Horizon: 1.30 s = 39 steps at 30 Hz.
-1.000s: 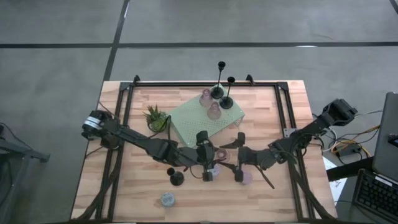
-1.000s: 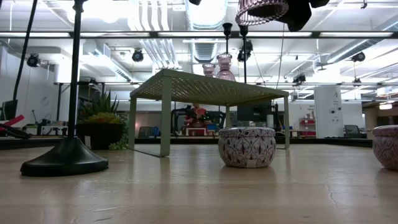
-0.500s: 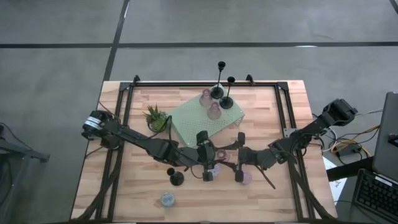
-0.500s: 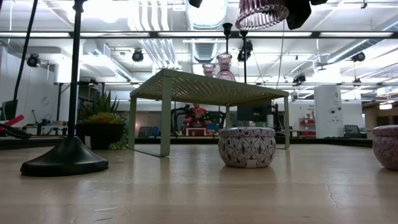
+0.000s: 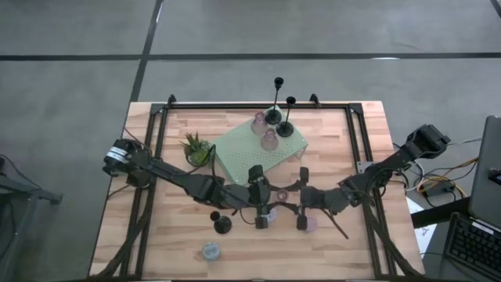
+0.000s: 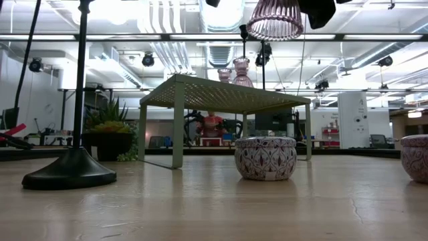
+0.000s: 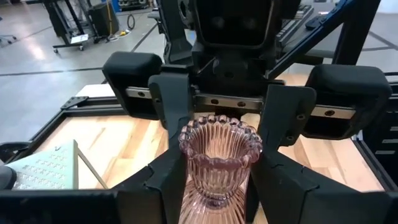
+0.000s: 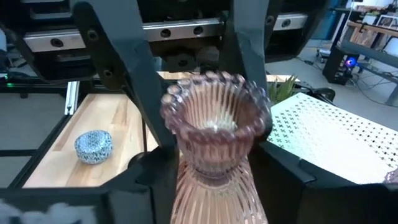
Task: Pick & Place candle stick holders
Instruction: Put the pink glass candle holder on the shelf aligned with the other pink glass candle holder
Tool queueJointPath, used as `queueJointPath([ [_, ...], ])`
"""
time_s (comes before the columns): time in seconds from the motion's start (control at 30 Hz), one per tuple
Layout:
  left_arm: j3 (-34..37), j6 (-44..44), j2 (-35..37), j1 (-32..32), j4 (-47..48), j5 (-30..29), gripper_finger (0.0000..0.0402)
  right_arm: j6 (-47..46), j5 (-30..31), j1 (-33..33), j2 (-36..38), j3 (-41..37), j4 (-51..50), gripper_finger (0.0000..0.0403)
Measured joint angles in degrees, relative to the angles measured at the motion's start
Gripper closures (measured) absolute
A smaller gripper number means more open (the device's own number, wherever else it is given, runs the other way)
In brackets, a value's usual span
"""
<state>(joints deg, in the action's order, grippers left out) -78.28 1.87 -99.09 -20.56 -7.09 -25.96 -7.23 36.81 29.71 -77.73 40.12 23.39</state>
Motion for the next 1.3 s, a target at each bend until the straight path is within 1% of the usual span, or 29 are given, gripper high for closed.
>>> queueJointPath([
  [0.13,0.0,1.0,0.0,0.0,0.0,0.0,0.0229,1.2,0.0,0.0,0.0,0.0,0.6,0.0265],
  [0.27,0.0,1.3,0.1,0.0,1.0,0.4,0.0229,2.1,0.0,0.0,0.0,-0.1,1.4,0.0284],
  [0.67,0.0,0.6,0.9,-0.1,2.9,0.3,0.0226,3.0,0.2,-0.1,0.0,-0.1,1.9,0.0287],
  [0.77,0.0,0.5,1.1,-0.1,4.1,-0.5,0.0204,2.8,0.2,-0.2,0.0,-0.1,1.6,0.0286],
  [0.9,-0.1,0.7,1.2,-0.3,3.9,-1.9,0.0151,2.7,0.4,-0.2,0.0,-0.1,1.5,0.0286],
  [1.07,-0.1,-1.2,1.8,-0.3,3.6,-3.3,0.0089,2.6,0.6,-0.3,0.0,-0.2,1.3,0.0287],
  [1.17,-0.1,-2.5,2.9,-0.3,3.5,-3.5,0.0065,2.6,0.7,-0.4,0.0,-0.2,1.2,0.0285],
  [1.3,-0.1,-3.4,4.8,-0.3,3.4,-3.6,0.0052,2.4,0.9,-1.5,0.0,-0.2,1.5,0.0287],
])
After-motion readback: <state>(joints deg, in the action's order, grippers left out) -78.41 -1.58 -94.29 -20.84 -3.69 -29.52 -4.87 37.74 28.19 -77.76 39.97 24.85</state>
